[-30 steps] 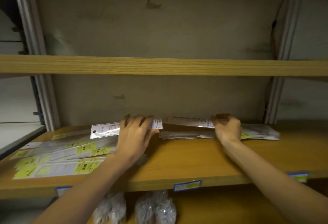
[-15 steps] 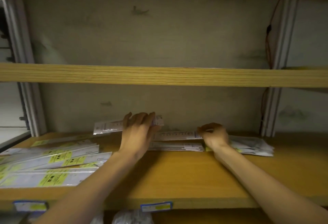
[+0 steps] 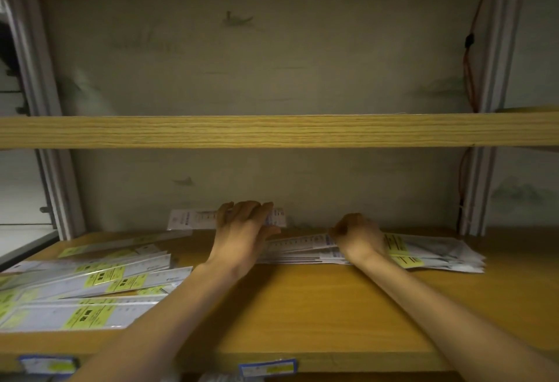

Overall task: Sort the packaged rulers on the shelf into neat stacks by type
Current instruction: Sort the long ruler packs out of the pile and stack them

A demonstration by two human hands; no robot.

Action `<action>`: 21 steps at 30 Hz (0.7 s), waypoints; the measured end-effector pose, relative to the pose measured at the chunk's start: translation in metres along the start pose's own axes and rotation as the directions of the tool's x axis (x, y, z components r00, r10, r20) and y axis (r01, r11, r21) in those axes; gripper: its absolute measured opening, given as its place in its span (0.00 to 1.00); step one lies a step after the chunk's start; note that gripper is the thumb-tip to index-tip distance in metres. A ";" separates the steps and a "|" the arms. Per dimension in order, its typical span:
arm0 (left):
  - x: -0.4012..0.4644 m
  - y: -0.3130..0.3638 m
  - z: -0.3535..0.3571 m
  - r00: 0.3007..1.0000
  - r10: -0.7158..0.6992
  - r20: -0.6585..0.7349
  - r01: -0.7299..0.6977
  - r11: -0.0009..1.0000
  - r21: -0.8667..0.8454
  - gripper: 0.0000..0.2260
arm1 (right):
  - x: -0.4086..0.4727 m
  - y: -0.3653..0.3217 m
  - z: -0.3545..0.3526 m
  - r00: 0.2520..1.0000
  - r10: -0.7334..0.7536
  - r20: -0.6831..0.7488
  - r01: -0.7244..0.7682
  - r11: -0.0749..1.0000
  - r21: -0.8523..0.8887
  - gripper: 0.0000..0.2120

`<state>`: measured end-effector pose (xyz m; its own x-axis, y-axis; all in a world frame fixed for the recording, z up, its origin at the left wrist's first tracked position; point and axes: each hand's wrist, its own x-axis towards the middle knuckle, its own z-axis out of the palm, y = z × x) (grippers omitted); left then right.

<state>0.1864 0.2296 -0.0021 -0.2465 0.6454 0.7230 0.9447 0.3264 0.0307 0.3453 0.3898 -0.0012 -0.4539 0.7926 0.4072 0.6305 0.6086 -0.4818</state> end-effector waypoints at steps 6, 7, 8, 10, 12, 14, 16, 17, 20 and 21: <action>0.001 0.001 0.005 0.998 0.020 0.067 -0.018 0.999 -0.035 0.21 | -0.004 -0.003 -0.002 0.997 -0.060 0.040 0.066 0.984 -0.165 0.14; 0.002 0.003 0.005 0.997 0.031 0.074 -0.028 0.999 -0.036 0.21 | -0.003 -0.004 -0.004 0.996 -0.081 0.041 0.087 0.984 -0.157 0.14; 0.003 0.004 0.006 0.996 0.041 0.081 -0.039 0.999 -0.035 0.21 | -0.002 -0.006 -0.007 0.994 -0.101 0.043 0.106 0.987 -0.119 0.15; 0.006 0.008 0.007 0.995 0.063 0.078 -0.059 0.997 -0.055 0.21 | -0.001 -0.014 -0.013 0.994 -0.103 0.037 0.101 0.993 0.062 0.16; 0.008 0.012 0.009 0.995 0.082 0.060 -0.077 0.994 -0.079 0.21 | -0.003 -0.022 -0.018 0.995 -0.052 0.082 0.021 0.943 0.332 0.14; 0.010 0.017 0.011 0.994 0.095 0.056 -0.090 0.992 -0.086 0.21 | -0.008 -0.028 -0.022 0.987 -0.016 0.158 -0.070 0.848 0.525 0.10; 0.011 0.023 0.012 0.993 0.102 0.053 -0.097 0.991 -0.094 0.21 | -0.015 -0.032 -0.026 0.976 -0.030 0.214 -0.110 0.783 0.612 0.07; 0.012 0.025 0.012 0.993 0.105 0.054 -0.099 0.990 -0.097 0.21 | -0.017 -0.033 -0.027 0.976 -0.031 0.216 -0.115 0.768 0.629 0.05; 0.013 0.032 0.011 0.992 0.110 0.063 -0.104 0.990 -0.097 0.22 | -0.020 -0.034 -0.026 0.984 0.008 0.178 -0.126 0.739 0.661 0.04; 0.013 0.034 0.010 0.991 0.112 0.066 -0.106 0.990 -0.092 0.23 | -0.020 -0.034 -0.025 0.985 0.024 0.171 -0.134 0.733 0.667 0.07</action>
<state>0.2132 0.2560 0.0015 -0.1526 0.7224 0.6745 0.9814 0.1909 0.0175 0.3490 0.3519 0.0264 -0.5395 0.8020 0.2566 0.1028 0.3652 -0.9252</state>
